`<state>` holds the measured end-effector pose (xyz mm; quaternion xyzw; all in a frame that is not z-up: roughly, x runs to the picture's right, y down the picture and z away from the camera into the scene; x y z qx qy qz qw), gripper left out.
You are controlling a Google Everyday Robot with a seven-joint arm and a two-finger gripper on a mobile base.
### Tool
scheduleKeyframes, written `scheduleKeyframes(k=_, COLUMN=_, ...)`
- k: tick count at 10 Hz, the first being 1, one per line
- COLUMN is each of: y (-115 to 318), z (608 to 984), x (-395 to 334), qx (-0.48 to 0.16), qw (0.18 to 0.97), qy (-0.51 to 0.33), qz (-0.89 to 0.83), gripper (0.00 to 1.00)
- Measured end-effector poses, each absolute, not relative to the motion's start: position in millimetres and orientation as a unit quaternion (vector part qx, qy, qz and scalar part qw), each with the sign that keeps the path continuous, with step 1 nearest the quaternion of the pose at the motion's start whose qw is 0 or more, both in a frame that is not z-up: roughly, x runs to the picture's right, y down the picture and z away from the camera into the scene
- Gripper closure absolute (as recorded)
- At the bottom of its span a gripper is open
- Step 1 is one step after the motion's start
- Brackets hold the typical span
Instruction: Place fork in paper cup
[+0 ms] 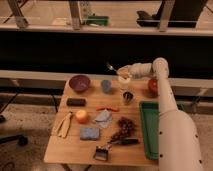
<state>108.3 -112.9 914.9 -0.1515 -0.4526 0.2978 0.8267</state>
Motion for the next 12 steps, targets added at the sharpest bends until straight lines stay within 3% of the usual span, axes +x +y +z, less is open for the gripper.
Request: scheduleKeyframes(k=12, y=-113.8, z=926.8, x=115.9, qx=-0.156, qw=0.825, qy=-0.456, qz=0.296, gripper=1.0)
